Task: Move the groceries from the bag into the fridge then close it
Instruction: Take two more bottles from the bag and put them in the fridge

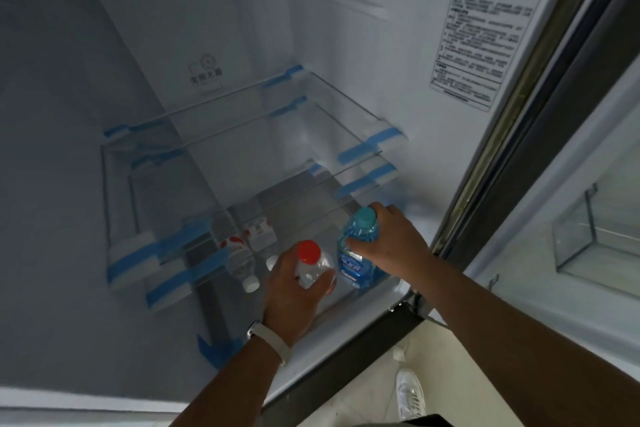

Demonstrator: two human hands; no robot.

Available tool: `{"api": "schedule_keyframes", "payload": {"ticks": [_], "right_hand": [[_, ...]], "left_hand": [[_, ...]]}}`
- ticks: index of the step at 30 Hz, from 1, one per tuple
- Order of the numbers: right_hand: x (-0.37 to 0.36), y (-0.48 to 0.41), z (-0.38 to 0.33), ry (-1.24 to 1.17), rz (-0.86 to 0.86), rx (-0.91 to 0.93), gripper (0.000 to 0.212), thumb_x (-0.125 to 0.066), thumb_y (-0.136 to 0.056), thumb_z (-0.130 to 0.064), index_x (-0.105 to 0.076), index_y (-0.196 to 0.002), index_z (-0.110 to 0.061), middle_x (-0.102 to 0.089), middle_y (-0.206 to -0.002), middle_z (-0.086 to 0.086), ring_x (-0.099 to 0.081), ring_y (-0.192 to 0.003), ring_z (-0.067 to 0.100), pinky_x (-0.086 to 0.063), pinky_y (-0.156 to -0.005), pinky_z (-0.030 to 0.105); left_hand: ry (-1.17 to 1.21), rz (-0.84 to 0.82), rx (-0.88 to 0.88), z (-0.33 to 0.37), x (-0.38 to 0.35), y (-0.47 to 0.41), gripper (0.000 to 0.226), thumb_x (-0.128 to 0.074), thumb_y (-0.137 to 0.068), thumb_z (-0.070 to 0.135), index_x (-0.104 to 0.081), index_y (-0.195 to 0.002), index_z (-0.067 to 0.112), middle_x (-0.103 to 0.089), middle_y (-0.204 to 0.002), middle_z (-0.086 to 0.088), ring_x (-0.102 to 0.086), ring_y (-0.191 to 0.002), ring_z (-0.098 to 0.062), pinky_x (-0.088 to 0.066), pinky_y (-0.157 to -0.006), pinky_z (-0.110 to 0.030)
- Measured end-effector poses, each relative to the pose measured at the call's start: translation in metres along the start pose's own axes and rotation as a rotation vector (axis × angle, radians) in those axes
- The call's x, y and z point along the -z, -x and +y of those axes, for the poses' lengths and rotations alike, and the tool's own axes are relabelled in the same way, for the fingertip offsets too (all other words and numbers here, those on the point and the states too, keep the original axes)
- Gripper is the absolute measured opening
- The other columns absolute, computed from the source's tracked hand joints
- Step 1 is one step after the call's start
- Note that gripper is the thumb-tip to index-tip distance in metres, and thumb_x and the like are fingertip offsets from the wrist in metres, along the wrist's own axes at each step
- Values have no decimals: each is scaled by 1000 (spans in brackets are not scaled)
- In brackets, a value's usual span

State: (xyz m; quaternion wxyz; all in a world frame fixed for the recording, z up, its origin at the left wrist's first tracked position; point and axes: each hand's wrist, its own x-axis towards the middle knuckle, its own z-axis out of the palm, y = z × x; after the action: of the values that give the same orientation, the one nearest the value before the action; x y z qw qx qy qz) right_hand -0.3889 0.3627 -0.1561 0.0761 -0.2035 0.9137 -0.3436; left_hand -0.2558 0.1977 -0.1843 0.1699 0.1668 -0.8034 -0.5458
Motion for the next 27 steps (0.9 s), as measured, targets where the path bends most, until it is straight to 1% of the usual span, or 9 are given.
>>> {"api": "schedule_keyframes", "payload": {"ticks": [3,7,9,11,14,16,19,24,27], "right_hand": [[-1,21,9,-59,44,11,61,-77,-70,-53,-49,-118,-26,-49,-107,-3,-57,-98,14,-56,-86,35],[-10,63,28,-209,234,73,61,-83,-69,-43,-52,-117,-24,-54,-111,-4,-59,-100,12,-57,-83,28],[-15,79,39,-346,301,11,58,-83,-68,-43,-51,-115,-32,-56,-112,-3,-61,-100,13,-59,-80,34],[-21,93,44,-471,363,-99,53,-77,-66,-56,-48,-110,-48,-57,-113,0,-64,-98,16,-61,-74,40],[-33,103,43,-502,437,-163,53,-72,-64,-62,-44,-107,-50,-55,-115,3,-64,-98,19,-61,-70,30],[-43,100,40,-489,445,-150,57,-73,-67,-61,-45,-112,-40,-53,-117,2,-62,-102,19,-60,-71,26],[-57,89,42,-520,472,-161,62,-79,-70,-54,-48,-118,-31,-54,-119,-1,-62,-105,19,-61,-76,33],[-60,79,42,-607,389,-204,49,-84,-75,-28,-53,-112,-26,-60,-108,-8,-65,-95,5,-58,-71,20],[-69,76,54,-618,301,-271,30,-75,-84,-13,-57,-105,-21,-66,-100,-8,-68,-92,7,-57,-69,18]], "left_hand": [[-19,41,-35,-7,6,11,57,-86,-69,21,-53,-109,45,-60,-109,15,-60,-98,1,-51,-76,-12],[-55,25,-83,-18,7,27,60,-85,-71,25,-53,-114,50,-62,-116,7,-62,-102,-4,-53,-83,-20],[-98,3,-136,-22,5,30,55,-84,-72,32,-56,-117,45,-62,-117,6,-61,-106,-8,-55,-89,-30],[-167,-34,-221,-27,1,29,58,-82,-73,34,-55,-125,34,-60,-122,4,-59,-112,-16,-53,-94,-41],[-246,-79,-294,-30,-4,26,69,-86,-73,25,-50,-131,32,-55,-130,7,-53,-120,-16,-50,-99,-40],[-318,-120,-363,-34,-7,22,69,-82,-76,28,-47,-135,28,-53,-137,3,-50,-125,-16,-47,-103,-36],[-426,-155,-388,-35,-10,17,63,-68,-80,43,-48,-137,22,-52,-140,-7,-46,-127,-18,-38,-105,-28],[-530,-208,-481,-43,-12,1,75,-88,-68,22,-50,-133,17,-57,-134,-15,-46,-124,-25,-42,-101,-40],[-580,-266,-431,-55,-14,-11,72,-84,-71,29,-51,-133,14,-54,-136,-17,-50,-124,-35,-48,-98,-49]]}}
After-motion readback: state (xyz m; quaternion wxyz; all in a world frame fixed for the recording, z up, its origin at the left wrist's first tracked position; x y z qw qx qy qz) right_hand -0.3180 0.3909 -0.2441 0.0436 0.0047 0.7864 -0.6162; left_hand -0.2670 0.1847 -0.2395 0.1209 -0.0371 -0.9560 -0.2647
